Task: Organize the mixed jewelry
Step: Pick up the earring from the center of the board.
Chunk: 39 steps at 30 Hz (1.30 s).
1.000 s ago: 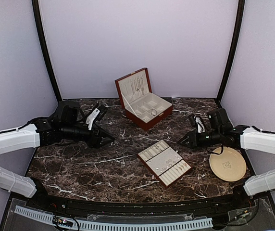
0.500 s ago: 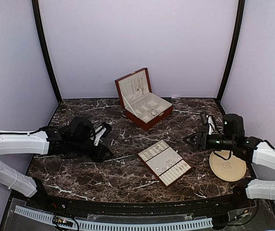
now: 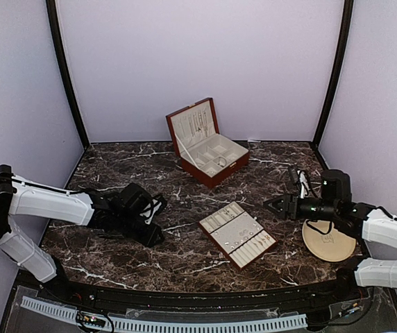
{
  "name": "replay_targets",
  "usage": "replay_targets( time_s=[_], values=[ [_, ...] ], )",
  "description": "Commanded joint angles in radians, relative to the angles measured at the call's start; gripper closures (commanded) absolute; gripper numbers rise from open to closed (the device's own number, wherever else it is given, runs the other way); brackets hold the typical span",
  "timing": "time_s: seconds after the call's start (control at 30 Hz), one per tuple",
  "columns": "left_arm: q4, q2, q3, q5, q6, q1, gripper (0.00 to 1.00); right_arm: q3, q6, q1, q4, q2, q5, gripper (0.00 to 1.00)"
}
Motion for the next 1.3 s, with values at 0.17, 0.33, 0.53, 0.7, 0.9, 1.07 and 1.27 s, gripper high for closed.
replay_targets(
  time_s=[0.17,0.33,0.53,0.7,0.9,1.07,1.27],
  values=[
    [0.043,-0.031,-0.026,0.019,-0.058,0.041,0.67,-0.043,0.037,-0.003,0.098,-0.023,-0.025,0.39],
    [0.162,-0.057,-0.093,0.124,-0.096,0.110,0.68,-0.052,0.049,-0.004,0.099,-0.040,-0.025,0.38],
    [0.248,-0.053,-0.134,0.201,-0.121,0.158,0.75,-0.057,0.062,-0.003,0.099,-0.055,-0.026,0.39],
    [0.271,-0.016,-0.133,0.231,-0.120,0.163,0.79,-0.057,0.068,-0.004,0.095,-0.061,-0.026,0.39],
    [0.275,0.016,-0.128,0.238,-0.123,0.165,0.82,-0.056,0.068,-0.003,0.088,-0.069,-0.025,0.39],
    [0.265,0.018,-0.134,0.219,-0.126,0.164,0.82,-0.060,0.068,-0.003,0.085,-0.077,-0.023,0.39],
    [0.263,0.014,-0.138,0.204,-0.128,0.165,0.82,-0.061,0.062,-0.003,0.081,-0.081,-0.023,0.39]
  ],
)
